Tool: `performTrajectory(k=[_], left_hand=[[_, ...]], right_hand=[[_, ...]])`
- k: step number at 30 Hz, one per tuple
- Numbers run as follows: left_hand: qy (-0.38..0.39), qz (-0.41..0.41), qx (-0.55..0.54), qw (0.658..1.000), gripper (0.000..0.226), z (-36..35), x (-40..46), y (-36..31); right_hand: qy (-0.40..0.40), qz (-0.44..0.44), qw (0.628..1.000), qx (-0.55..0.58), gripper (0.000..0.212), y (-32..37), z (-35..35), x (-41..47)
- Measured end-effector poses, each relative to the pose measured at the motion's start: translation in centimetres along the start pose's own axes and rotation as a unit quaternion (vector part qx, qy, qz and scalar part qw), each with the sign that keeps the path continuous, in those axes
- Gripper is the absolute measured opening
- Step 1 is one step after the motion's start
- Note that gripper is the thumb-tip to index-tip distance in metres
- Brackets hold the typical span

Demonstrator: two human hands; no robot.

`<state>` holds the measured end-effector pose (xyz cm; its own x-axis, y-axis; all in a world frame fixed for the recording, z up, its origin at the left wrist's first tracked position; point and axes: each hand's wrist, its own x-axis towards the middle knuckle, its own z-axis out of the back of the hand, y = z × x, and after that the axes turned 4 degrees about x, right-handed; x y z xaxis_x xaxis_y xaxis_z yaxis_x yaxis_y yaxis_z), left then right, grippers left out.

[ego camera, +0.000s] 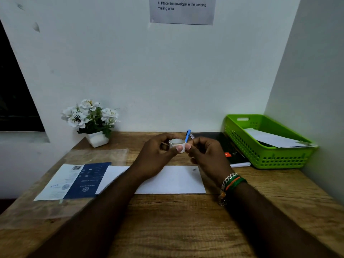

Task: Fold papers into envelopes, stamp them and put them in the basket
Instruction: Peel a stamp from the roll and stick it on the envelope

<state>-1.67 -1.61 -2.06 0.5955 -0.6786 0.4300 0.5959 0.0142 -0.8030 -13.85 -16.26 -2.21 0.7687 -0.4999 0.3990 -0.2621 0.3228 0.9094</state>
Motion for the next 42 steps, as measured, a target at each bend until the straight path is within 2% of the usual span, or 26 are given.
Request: performTrajectory(k=[4, 7, 10, 15, 21, 25, 28, 32, 38, 42], left_hand=[[0.038, 0.001, 0.006, 0.999, 0.028, 0.3, 0.0, 0.0], [0.071, 0.009, -0.006, 0.997, 0.034, 0.5, -0.1, 0.2], [0.088, 0.022, -0.015, 0.996, 0.038, 0.6, -0.1, 0.2], [0.103, 0.021, -0.025, 0.994, 0.030, 0.6, -0.1, 0.3], [0.110, 0.025, -0.059, 0.992, 0.031, 0.8, -0.2, -0.1], [0.122, 0.032, -0.057, 0.990, 0.031, 1.1, -0.2, 0.2], [0.105, 0.039, -0.055, 0.992, 0.032, 1.0, -0.1, 0.0], [0.035, 0.045, -0.065, 0.996, 0.026, 0.7, 0.1, 0.2], [0.011, 0.026, -0.021, 0.999, 0.035, 0.1, 0.2, 0.1], [-0.016, 0.024, 0.006, 1.000, 0.039, 0.1, 0.1, -0.1]], right_hand=[[0.072, -0.022, 0.997, -0.032, 0.018, 0.2, 0.3, 0.0], [0.101, -0.040, 0.994, -0.010, 0.018, 0.5, 0.4, -0.1], [0.117, -0.053, 0.991, 0.023, 0.019, 0.7, 0.6, -0.1], [0.132, -0.076, 0.988, 0.021, 0.019, 0.8, 0.8, -0.2], [0.154, -0.088, 0.983, 0.054, 0.014, 1.2, 1.1, -0.2], [0.161, -0.106, 0.978, 0.079, 0.019, 1.1, 1.1, -0.2], [0.128, -0.093, 0.984, 0.082, 0.020, 1.0, 0.8, -0.1], [0.040, -0.071, 0.994, 0.074, 0.033, 0.9, 0.4, -0.2], [-0.034, -0.040, 0.998, 0.046, 0.020, 0.1, -0.5, -0.4], [-0.049, -0.029, 0.998, 0.037, 0.014, -0.1, -0.6, -0.3]])
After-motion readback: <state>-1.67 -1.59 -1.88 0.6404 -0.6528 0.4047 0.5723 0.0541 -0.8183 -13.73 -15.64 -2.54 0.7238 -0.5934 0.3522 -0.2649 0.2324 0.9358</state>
